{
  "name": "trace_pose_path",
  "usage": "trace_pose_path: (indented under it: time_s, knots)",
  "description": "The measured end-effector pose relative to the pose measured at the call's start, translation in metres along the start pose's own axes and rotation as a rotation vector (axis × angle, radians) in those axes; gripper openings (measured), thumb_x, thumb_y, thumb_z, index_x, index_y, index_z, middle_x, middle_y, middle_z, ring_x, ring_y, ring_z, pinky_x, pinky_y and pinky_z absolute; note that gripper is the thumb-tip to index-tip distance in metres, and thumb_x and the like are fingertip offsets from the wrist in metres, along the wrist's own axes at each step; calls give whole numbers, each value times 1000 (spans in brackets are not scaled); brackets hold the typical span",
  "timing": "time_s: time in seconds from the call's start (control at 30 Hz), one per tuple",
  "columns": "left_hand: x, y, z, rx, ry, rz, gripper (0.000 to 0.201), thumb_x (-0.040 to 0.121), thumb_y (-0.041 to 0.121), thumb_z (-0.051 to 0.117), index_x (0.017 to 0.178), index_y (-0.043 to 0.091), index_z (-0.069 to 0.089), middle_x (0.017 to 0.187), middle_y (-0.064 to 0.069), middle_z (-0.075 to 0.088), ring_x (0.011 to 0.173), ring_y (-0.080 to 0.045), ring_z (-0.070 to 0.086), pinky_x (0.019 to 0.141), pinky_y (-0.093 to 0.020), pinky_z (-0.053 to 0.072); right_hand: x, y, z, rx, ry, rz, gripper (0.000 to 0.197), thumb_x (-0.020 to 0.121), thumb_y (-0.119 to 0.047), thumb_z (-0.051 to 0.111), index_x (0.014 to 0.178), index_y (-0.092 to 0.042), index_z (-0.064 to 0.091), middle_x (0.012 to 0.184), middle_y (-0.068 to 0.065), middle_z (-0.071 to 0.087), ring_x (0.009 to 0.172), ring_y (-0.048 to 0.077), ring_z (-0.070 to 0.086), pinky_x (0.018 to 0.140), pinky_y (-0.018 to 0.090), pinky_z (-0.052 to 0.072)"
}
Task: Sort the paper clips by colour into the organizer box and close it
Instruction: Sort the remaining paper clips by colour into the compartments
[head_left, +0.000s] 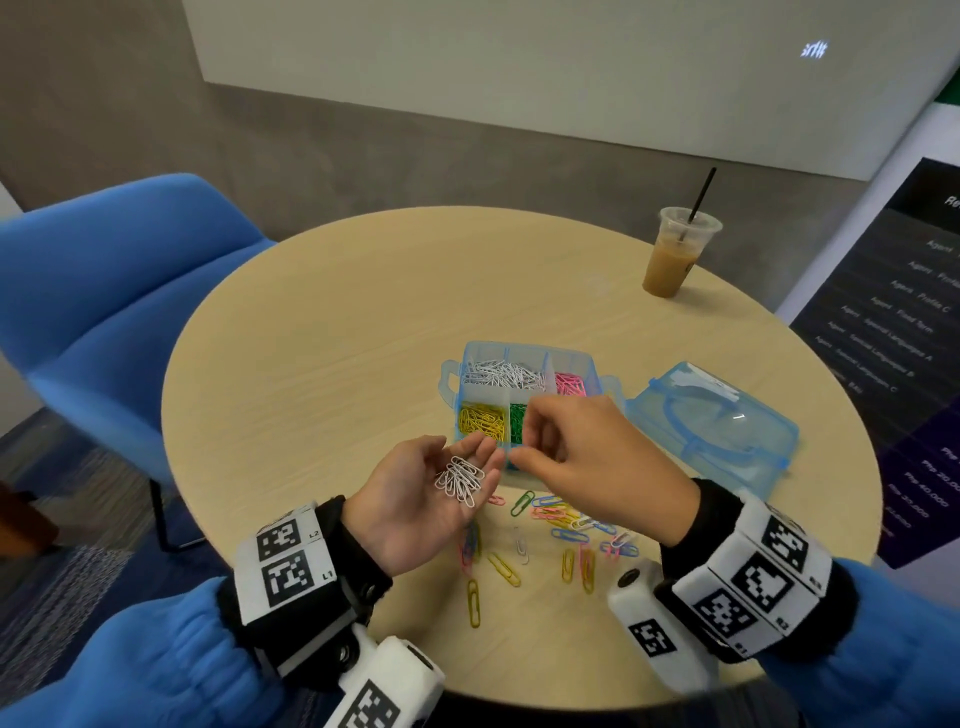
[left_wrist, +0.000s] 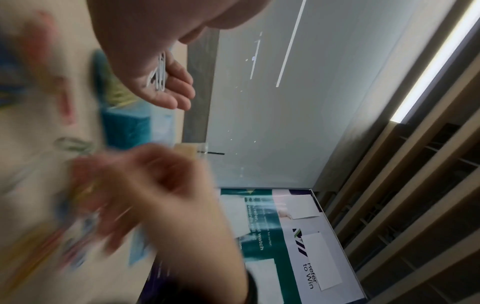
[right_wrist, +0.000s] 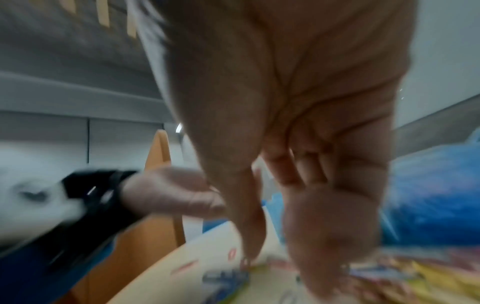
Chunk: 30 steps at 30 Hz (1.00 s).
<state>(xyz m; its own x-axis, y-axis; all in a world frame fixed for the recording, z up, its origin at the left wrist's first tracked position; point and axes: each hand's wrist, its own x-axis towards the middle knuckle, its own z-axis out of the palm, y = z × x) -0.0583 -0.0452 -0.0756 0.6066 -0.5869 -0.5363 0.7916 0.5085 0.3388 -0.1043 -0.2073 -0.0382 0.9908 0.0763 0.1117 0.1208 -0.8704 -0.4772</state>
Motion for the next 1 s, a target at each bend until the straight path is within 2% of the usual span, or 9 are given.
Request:
trace_pose_path:
  time_s: [0.13, 0.3, 0.4, 0.47, 0.53, 0.67, 0.77, 0.87, 1.0]
  knots:
    - [2, 26, 17, 10, -40, 70, 38, 103, 21, 27, 91, 1, 58, 82, -11, 61, 82, -22, 61, 63, -27, 57, -8, 1, 15, -237, -400, 131, 35, 83, -41, 70, 72, -11, 56, 67, 3, 56, 58, 16, 48, 54, 27, 36]
    - [39, 66, 65, 350, -14, 254, 43, 105, 29, 21, 90, 8, 56, 88, -6, 60, 85, -19, 59, 73, -32, 38, -2, -11, 26, -341, -459, 111, 43, 80, -38, 73, 64, -20, 37, 67, -2, 43, 67, 20, 52, 55, 28, 40]
    - [59, 68, 86, 719, 17, 287, 48, 105, 40, 24, 124, 7, 53, 121, -8, 59, 91, -18, 53, 85, -37, 34, 1, -12, 30, -369, -437, 62, 35, 86, -18, 65, 64, -17, 38, 69, 2, 41, 74, 28, 55, 61, 30, 45]
    - [65, 65, 92, 931, 24, 327, 53, 105, 42, 25, 146, 10, 36, 145, -8, 45, 116, -21, 47, 106, -39, 27, 2, -9, 33, -385, -417, 45, 28, 89, -5, 54, 67, -11, 39, 70, 4, 38, 69, 27, 48, 59, 29, 39]
    - [65, 64, 93, 1045, 6, 360, 54, 105, 42, 26, 149, 11, 31, 152, -8, 38, 139, -23, 33, 115, -39, 15, 2, -5, 32, -371, -411, 37, 13, 90, -2, 50, 79, -8, 49, 79, 10, 48, 76, 29, 53, 65, 31, 43]
    - [58, 64, 85, 1151, -32, 342, 43, 103, 40, 34, 136, 17, 51, 143, -5, 49, 140, -26, 32, 117, -44, 16, -4, 5, 26, -320, -456, 47, 10, 92, -12, 49, 89, -10, 57, 100, 15, 61, 91, 34, 60, 76, 39, 53]
    - [45, 55, 80, 1302, -51, 389, 32, 101, 33, 42, 124, 21, 61, 130, -1, 58, 127, -22, 47, 107, -39, 35, -10, 10, 27, -304, -493, -15, 10, 92, -17, 50, 88, -13, 59, 100, 11, 57, 90, 32, 58, 78, 42, 53]
    - [37, 44, 74, 1418, -93, 556, 25, 100, 20, 47, 116, 15, 65, 118, 1, 62, 110, -12, 54, 81, -18, 41, -13, 20, 15, -148, -456, -47, 6, 92, -16, 56, 88, -15, 60, 84, -1, 60, 76, 17, 57, 70, 32, 50]
    - [30, 32, 61, 1658, -221, 819, 17, 97, 15, 54, 105, 17, 68, 106, 3, 64, 95, -4, 57, 74, -9, 41, -26, 45, -25, 257, -168, 93, 6, 90, -13, 66, 93, -16, 62, 78, 1, 63, 65, 11, 59, 54, 21, 47]
